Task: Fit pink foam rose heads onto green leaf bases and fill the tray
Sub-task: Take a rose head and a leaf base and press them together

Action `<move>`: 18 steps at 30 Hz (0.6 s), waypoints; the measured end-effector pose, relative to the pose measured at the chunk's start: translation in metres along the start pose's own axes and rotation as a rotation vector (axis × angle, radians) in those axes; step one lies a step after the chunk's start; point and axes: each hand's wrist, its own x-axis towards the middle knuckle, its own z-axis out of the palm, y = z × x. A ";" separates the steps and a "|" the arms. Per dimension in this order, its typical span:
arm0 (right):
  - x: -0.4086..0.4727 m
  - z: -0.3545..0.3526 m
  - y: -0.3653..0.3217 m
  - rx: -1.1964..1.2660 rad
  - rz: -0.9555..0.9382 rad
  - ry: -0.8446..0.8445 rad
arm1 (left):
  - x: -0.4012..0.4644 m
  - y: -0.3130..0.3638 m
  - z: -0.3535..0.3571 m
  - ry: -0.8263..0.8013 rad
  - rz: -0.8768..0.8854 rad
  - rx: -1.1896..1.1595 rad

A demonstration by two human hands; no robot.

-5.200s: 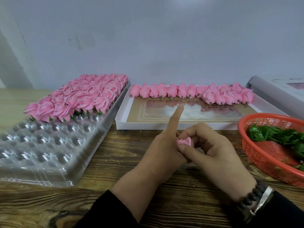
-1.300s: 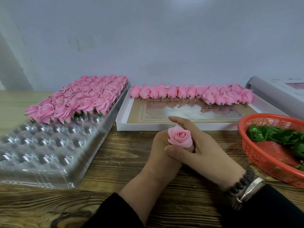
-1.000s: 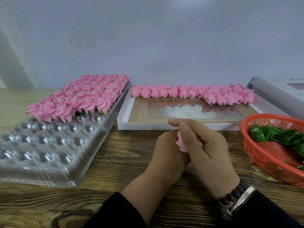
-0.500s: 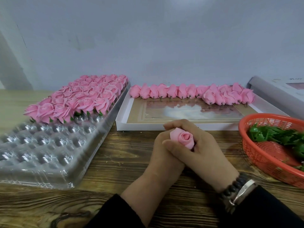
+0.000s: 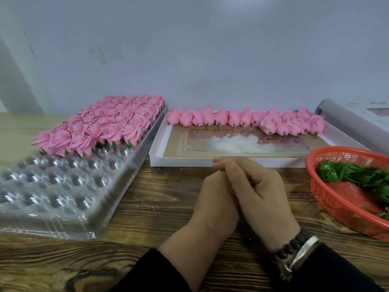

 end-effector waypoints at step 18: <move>0.005 -0.023 0.004 -0.018 0.122 -0.343 | 0.004 0.007 -0.016 -0.186 -0.141 -0.165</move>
